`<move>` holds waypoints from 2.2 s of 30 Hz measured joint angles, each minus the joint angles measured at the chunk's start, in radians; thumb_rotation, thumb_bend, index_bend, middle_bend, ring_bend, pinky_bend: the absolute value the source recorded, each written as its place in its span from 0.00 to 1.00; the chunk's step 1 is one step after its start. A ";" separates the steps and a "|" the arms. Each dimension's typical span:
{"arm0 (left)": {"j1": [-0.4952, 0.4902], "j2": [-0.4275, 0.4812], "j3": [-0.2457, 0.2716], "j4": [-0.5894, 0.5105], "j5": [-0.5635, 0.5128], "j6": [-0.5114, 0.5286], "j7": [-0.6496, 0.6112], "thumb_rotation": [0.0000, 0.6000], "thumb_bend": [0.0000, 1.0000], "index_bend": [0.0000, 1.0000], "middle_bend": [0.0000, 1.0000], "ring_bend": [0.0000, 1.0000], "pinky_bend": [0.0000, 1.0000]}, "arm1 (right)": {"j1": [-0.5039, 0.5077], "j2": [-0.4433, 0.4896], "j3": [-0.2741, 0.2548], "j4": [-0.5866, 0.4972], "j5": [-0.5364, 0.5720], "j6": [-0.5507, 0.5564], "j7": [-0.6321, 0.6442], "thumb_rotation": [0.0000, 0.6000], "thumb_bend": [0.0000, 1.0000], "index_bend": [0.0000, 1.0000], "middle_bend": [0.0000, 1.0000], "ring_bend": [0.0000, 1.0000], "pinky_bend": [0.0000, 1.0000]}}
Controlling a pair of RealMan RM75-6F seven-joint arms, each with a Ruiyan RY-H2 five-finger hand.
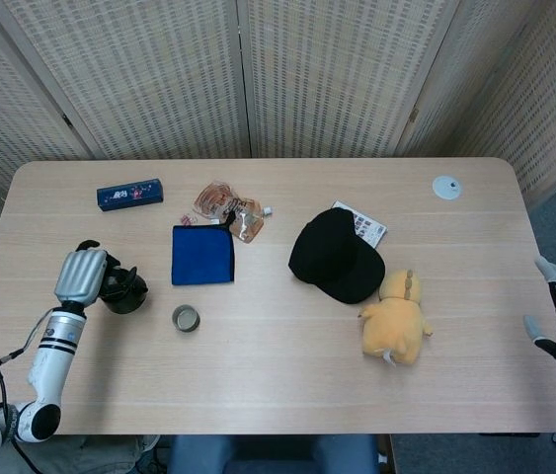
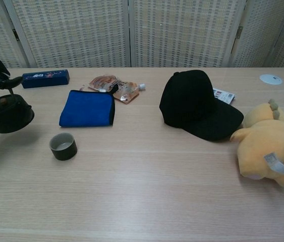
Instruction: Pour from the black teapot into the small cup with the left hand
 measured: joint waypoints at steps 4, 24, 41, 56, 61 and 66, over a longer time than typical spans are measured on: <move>0.002 0.004 0.004 -0.008 0.018 0.003 -0.007 0.60 0.40 0.96 1.00 0.96 0.22 | -0.001 0.002 0.000 -0.004 -0.003 0.003 -0.002 1.00 0.27 0.14 0.21 0.08 0.07; 0.010 0.038 0.033 -0.121 0.116 0.046 0.016 0.83 0.40 0.91 1.00 0.92 0.33 | 0.012 0.055 0.035 -0.039 -0.005 0.023 -0.006 1.00 0.27 0.14 0.21 0.08 0.07; 0.010 0.049 0.042 -0.140 0.130 0.048 0.033 0.88 0.40 0.92 1.00 0.93 0.56 | 0.017 0.048 0.033 -0.026 0.002 0.012 0.002 1.00 0.27 0.14 0.21 0.08 0.07; 0.005 0.052 0.047 -0.173 0.138 0.050 0.073 0.92 0.40 0.92 1.00 0.93 0.57 | 0.015 0.061 0.050 -0.042 0.021 0.025 -0.001 1.00 0.27 0.14 0.21 0.08 0.07; 0.003 0.048 0.053 -0.182 0.142 0.051 0.092 0.93 0.40 0.92 1.00 0.93 0.57 | 0.014 0.062 0.048 -0.042 0.022 0.023 -0.001 1.00 0.27 0.14 0.21 0.08 0.07; -0.001 0.037 0.057 -0.195 0.150 0.054 0.110 0.92 0.40 0.92 1.00 0.93 0.57 | 0.010 0.061 0.045 -0.040 0.021 0.027 0.003 1.00 0.27 0.14 0.21 0.08 0.07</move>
